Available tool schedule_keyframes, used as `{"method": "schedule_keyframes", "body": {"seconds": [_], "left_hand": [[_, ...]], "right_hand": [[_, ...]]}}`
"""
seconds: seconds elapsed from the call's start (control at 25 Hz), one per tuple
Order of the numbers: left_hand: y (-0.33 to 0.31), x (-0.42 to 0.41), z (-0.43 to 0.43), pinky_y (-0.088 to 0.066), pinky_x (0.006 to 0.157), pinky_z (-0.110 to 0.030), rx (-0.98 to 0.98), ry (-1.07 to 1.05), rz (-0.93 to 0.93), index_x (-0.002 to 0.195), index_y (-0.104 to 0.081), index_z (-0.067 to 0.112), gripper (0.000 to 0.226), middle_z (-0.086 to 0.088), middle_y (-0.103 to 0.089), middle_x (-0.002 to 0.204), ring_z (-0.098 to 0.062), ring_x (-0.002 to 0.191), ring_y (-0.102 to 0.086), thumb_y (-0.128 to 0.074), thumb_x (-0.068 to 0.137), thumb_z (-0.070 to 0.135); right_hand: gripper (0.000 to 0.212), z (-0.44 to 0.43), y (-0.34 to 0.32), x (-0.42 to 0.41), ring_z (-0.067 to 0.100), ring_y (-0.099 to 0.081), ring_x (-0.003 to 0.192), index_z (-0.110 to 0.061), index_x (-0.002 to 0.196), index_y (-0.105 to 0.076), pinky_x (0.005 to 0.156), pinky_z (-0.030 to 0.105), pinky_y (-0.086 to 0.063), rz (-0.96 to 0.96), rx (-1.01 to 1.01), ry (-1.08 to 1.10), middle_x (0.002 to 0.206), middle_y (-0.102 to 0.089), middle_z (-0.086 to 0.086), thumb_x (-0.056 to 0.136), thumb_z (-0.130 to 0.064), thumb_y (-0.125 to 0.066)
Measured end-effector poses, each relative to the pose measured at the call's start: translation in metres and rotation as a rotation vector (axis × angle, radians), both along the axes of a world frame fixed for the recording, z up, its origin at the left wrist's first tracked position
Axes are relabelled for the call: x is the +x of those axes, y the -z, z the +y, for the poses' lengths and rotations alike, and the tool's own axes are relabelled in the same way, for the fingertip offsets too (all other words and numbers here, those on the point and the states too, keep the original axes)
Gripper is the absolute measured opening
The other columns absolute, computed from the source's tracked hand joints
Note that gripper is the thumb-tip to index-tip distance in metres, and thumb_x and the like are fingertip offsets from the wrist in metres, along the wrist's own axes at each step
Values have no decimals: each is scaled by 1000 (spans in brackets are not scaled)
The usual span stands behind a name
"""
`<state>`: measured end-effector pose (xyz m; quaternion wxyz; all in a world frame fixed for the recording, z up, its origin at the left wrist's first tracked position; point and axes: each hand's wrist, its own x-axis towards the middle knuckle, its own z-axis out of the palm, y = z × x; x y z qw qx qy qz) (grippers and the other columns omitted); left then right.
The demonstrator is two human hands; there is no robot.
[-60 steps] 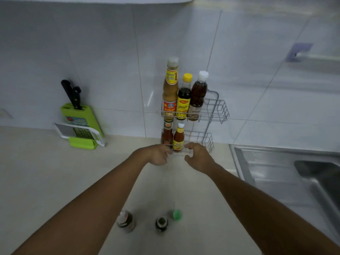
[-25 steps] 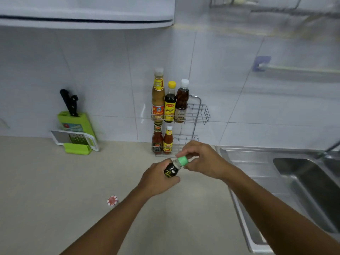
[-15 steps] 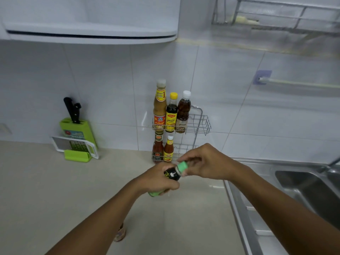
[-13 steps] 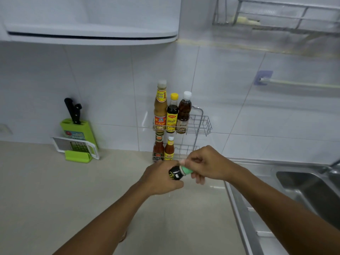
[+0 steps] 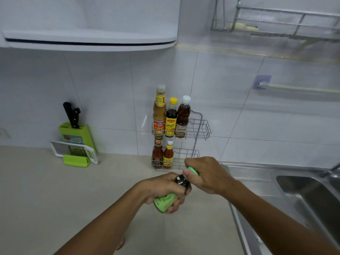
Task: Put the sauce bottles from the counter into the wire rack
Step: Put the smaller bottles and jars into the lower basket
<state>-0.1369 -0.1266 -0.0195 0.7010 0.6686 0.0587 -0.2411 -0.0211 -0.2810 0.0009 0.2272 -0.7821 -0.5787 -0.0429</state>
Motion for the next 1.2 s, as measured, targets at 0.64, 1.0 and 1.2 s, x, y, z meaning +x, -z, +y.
{"method": "schedule_keyframes", "body": {"seconds": [0.64, 1.0, 1.2], "left_hand": [[12, 13, -16, -57, 59, -44, 686, -315, -223, 99, -64, 19, 39, -6, -71, 85, -31, 66, -66, -70, 62, 31], [17, 51, 13, -59, 82, -40, 721, -430, -255, 113, -46, 29, 71, 16, -61, 101, -10, 95, -66, -79, 53, 47], [46, 85, 69, -59, 84, -36, 665, -216, -97, 131, -25, 34, 91, 2, -56, 123, -17, 106, -62, -86, 64, 27]], "right_hand": [[36, 23, 6, -3, 13, -54, 61, -16, 93, -59, 62, 41, -49, 417, 12, 192, 64, -59, -5, 90, -34, -28], [28, 39, 35, 18, 17, -55, 49, -12, 102, -61, 44, 27, -44, 1145, 189, 255, 67, -63, 3, 93, -37, -69], [26, 46, 66, 63, 35, -73, 71, -7, 100, -70, 67, 45, -64, 1099, 364, 379, 91, -76, 21, 84, -21, -83]]}}
